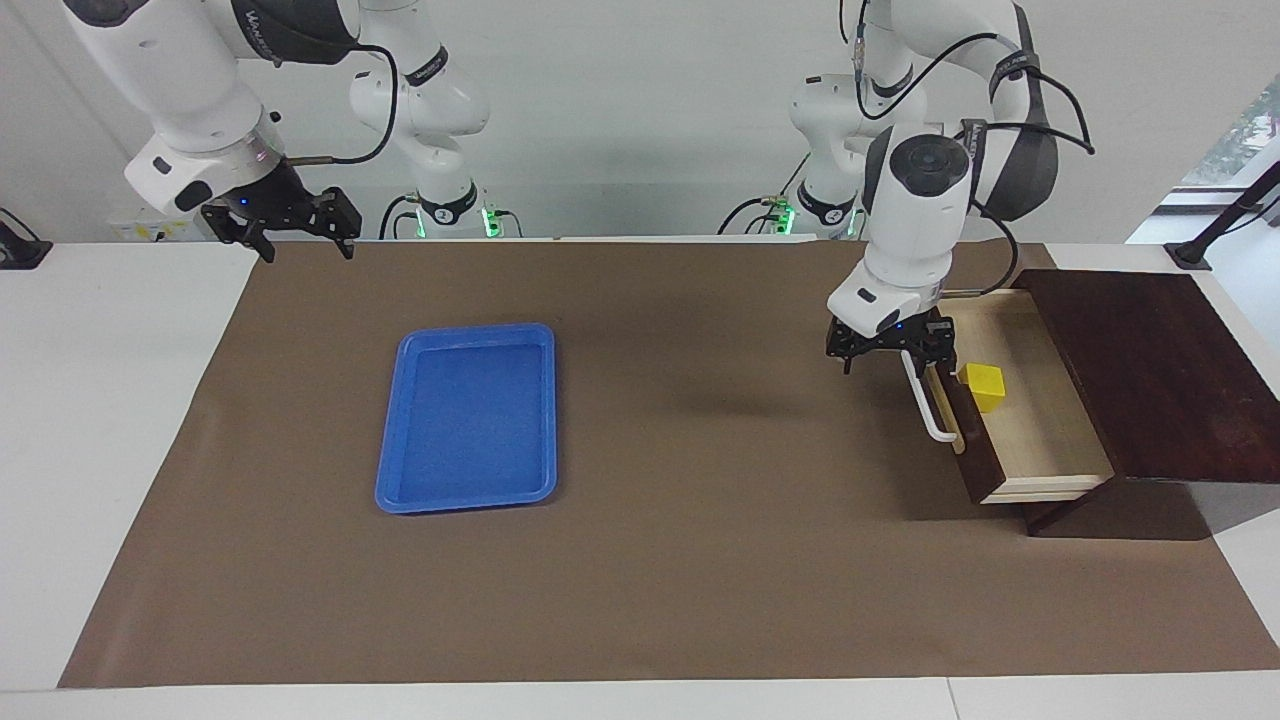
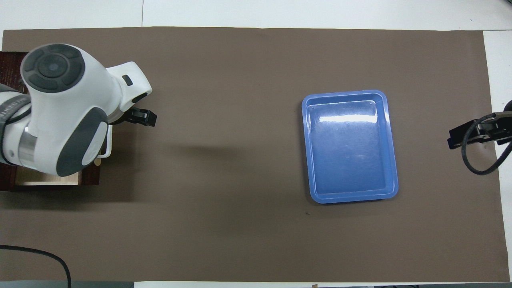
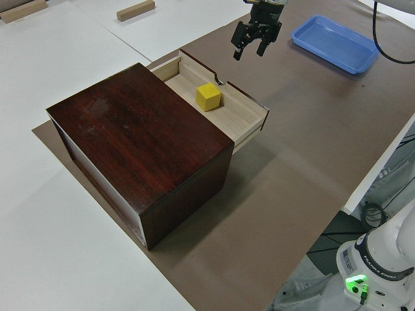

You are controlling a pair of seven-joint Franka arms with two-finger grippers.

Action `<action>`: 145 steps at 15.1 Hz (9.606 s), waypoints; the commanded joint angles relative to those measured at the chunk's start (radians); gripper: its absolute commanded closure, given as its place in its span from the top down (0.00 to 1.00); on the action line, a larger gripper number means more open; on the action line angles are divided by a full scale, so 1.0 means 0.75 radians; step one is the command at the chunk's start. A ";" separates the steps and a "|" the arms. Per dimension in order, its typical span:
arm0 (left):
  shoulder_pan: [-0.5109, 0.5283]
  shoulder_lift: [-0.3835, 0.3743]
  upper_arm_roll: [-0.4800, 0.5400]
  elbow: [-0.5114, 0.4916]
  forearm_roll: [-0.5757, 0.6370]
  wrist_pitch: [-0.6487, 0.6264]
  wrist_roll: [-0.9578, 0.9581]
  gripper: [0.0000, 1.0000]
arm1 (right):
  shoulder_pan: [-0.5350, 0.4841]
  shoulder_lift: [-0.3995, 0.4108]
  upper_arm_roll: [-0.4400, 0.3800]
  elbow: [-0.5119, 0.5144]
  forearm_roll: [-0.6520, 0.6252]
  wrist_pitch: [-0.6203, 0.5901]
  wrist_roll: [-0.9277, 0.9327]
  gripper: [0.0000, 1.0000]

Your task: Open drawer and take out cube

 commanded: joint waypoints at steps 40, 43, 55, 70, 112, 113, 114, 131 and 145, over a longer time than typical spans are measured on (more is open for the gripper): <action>0.441 -0.033 0.030 -0.247 -0.226 0.211 -1.626 1.00 | -0.022 -0.027 0.014 -0.033 0.018 0.025 0.018 1.00; 0.441 -0.033 0.030 -0.247 -0.226 0.209 -1.624 1.00 | -0.024 -0.027 0.016 -0.033 0.018 0.025 0.016 1.00; 0.445 0.007 0.030 -0.090 -0.228 0.089 -1.622 0.00 | -0.034 -0.027 0.012 -0.035 0.018 0.025 0.016 1.00; -0.101 0.190 0.021 0.459 -0.177 -0.292 -2.386 0.00 | -0.032 -0.041 0.010 -0.061 0.022 0.029 0.011 1.00; -0.345 0.212 0.019 0.326 -0.179 -0.130 -2.688 0.00 | 0.616 0.578 0.018 -0.050 1.165 1.019 2.124 1.00; -0.345 0.212 0.019 0.326 -0.179 -0.130 -2.688 0.00 | 0.634 0.589 0.018 -0.039 1.167 1.032 2.124 1.00; -0.343 0.212 0.019 0.326 -0.179 -0.132 -2.688 0.00 | 0.653 0.591 0.016 -0.029 1.167 1.034 2.124 1.00; -0.343 0.212 0.019 0.324 -0.183 -0.124 -2.686 0.00 | 0.724 0.615 0.020 0.061 1.175 1.007 2.202 1.00; -0.340 0.212 0.019 0.330 -0.183 -0.128 -2.686 0.00 | 0.745 0.615 0.018 0.051 1.169 1.009 2.222 0.00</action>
